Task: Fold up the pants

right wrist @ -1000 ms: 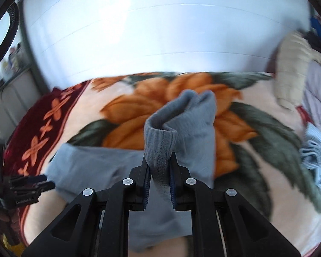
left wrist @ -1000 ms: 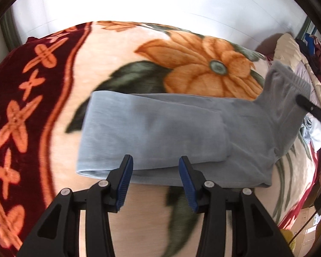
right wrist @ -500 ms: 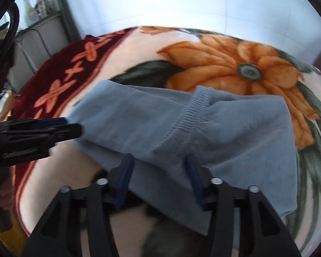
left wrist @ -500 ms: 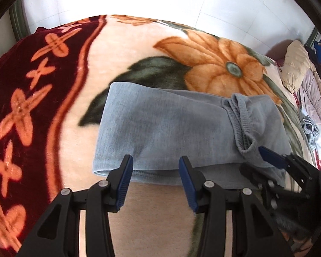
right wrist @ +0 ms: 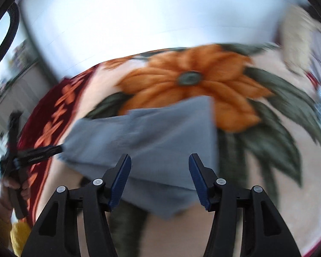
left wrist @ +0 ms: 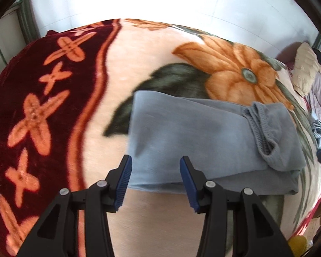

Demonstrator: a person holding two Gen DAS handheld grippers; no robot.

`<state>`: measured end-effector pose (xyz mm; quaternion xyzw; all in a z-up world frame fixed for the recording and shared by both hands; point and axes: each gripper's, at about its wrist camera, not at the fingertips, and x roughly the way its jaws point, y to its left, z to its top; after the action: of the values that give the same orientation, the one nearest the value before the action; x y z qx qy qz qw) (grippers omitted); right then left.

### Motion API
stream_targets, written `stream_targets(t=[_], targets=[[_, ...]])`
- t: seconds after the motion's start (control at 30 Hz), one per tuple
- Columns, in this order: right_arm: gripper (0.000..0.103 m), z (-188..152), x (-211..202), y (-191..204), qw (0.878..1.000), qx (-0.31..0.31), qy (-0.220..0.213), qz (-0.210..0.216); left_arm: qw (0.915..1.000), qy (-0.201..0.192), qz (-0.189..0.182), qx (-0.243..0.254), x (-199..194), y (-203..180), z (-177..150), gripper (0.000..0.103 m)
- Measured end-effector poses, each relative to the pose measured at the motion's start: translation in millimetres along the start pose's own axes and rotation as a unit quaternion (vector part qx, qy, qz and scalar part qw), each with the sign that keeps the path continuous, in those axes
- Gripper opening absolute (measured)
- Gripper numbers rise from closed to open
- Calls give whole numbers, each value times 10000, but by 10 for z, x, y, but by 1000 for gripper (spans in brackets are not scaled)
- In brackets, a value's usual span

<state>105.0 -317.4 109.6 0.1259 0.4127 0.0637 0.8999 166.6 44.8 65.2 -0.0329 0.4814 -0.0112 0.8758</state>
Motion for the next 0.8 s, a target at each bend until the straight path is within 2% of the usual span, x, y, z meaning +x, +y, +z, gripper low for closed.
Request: stream_targets(t=[0.07,0.17,0.4,0.53,0.57,0.6,0.63,0.67,0.73,0.8], targets=[[57,-65,-14,-235,9990,434,22,96,10000,-20,68,-45,23,81,20,53],[57,-184,37,-414,9967,772,133,233,9998,33,98,-179,100,191,40,54],[57,-333,441,-497,9870,1302,558,759,9965,285,-216,-762,300,338,50,54],[57,-348,496,-429,9893,1210,456,676,9942,334,-422,-932,388,338,57,54],[55,-362,500,-407,9907,1132,443,612,9938,358,-442,-957,413,331,59,54],[45,-377,502,-397,9917,1074,456,534,9934,385,-448,-979,440,325,60,54],[29,-389,507,-388,9930,997,491,396,9929,385,-505,-1010,462,315,54,53],[25,-395,506,-390,9939,930,519,275,9925,358,-573,-1020,466,309,52,38],[13,-396,460,-427,9932,1008,457,368,9926,324,-607,-1004,451,289,44,22],[8,-377,372,-450,9926,1101,326,401,9931,292,-618,-951,392,281,45,14]])
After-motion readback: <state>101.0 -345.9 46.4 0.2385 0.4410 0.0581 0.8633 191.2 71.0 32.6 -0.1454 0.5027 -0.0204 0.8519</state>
